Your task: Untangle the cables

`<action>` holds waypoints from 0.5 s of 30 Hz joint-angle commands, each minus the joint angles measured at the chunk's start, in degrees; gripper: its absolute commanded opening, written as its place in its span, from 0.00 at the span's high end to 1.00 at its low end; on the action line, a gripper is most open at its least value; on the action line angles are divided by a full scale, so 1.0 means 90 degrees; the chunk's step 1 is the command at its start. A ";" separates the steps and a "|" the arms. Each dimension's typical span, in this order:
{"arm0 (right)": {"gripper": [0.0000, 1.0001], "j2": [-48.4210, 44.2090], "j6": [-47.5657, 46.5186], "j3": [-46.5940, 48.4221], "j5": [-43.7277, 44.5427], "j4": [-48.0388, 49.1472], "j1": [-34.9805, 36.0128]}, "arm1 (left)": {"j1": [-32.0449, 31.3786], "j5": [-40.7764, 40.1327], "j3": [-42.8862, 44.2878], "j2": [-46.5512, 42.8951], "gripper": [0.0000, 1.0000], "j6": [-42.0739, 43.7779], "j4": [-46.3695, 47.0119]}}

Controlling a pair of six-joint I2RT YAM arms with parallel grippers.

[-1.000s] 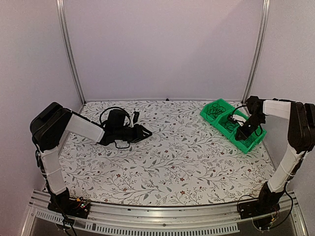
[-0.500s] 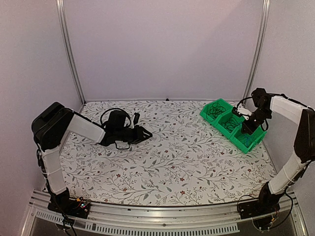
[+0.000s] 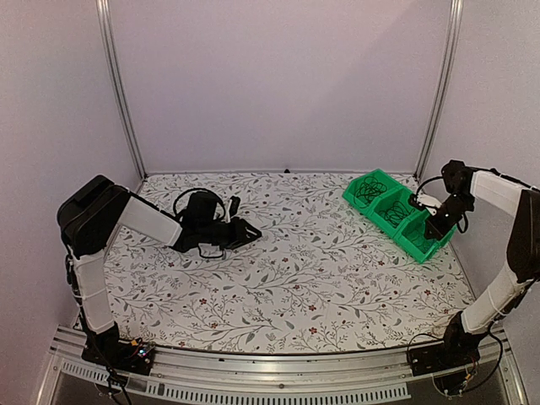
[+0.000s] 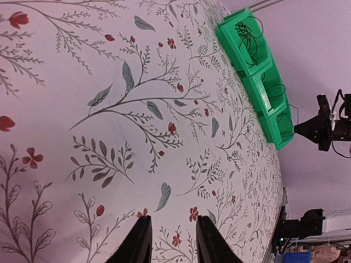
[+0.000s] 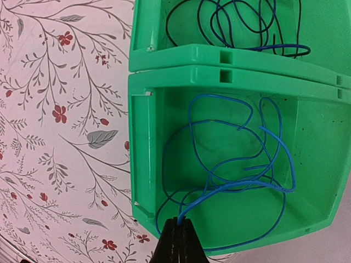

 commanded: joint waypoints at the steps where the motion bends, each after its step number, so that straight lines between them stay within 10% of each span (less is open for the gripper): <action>1: 0.91 0.0187 -0.0031 -0.0072 -0.0004 0.0154 -0.0012 | 0.0060 0.0112 0.0074 0.0051 0.74 -0.0047 0.0162; 6: 0.63 0.0507 0.0121 0.0354 -0.0010 0.0149 -0.0014 | 0.0060 0.0075 0.0084 -0.0067 0.74 0.0011 0.0059; 15: 0.49 -0.0118 0.0354 0.1238 -0.0343 -0.0115 -0.0008 | 0.0074 -0.0533 0.0362 -0.0729 0.74 0.0896 -0.1290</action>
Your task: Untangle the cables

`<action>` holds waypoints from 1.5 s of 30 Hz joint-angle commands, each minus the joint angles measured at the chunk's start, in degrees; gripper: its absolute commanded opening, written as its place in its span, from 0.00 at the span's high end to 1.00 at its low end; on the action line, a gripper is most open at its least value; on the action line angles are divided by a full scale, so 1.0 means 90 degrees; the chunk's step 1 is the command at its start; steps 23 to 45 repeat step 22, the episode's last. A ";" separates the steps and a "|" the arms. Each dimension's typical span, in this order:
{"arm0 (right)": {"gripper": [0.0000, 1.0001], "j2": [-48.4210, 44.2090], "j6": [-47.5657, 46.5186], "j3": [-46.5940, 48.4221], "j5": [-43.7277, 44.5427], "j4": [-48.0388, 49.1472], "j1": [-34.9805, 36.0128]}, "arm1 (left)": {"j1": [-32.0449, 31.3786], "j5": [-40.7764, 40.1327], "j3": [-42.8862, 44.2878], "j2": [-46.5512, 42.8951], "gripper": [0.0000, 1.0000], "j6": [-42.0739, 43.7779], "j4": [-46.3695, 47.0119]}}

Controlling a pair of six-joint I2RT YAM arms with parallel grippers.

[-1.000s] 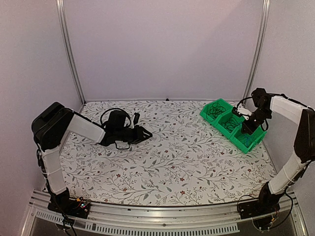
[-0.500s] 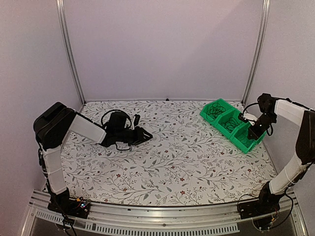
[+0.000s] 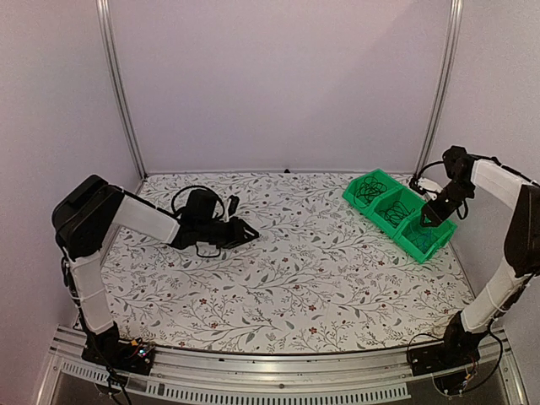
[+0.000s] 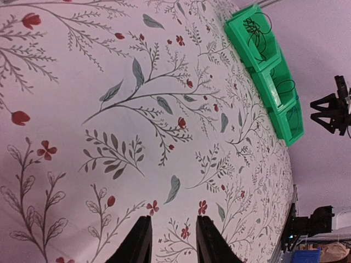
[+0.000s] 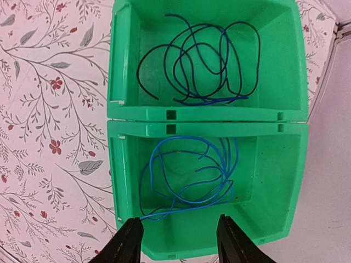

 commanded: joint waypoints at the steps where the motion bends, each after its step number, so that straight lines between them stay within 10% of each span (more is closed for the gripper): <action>1: 0.48 -0.0502 0.0259 0.0512 -0.0394 0.0025 -0.0005 | 0.0074 -0.0486 0.0407 -0.0635 0.74 0.0758 -0.1019; 5: 0.37 -0.0669 0.0498 0.0637 -0.0921 0.0639 0.0013 | 0.0079 -0.1126 0.0742 -0.1146 0.73 0.1408 -0.2032; 8: 0.02 -0.0751 0.0879 0.0731 -0.1505 0.1336 0.0025 | 0.0074 -0.1745 0.0925 -0.1579 0.73 0.1808 -0.2603; 17: 0.01 -0.1149 0.3436 0.0518 -0.2482 0.4065 0.0327 | 0.0093 -0.3510 0.1672 -0.2787 0.69 0.2815 -0.4109; 45: 0.01 -0.1082 0.3835 0.0349 -0.3020 0.4466 0.0582 | 0.0108 -0.3946 0.1891 -0.3079 0.66 0.2972 -0.4482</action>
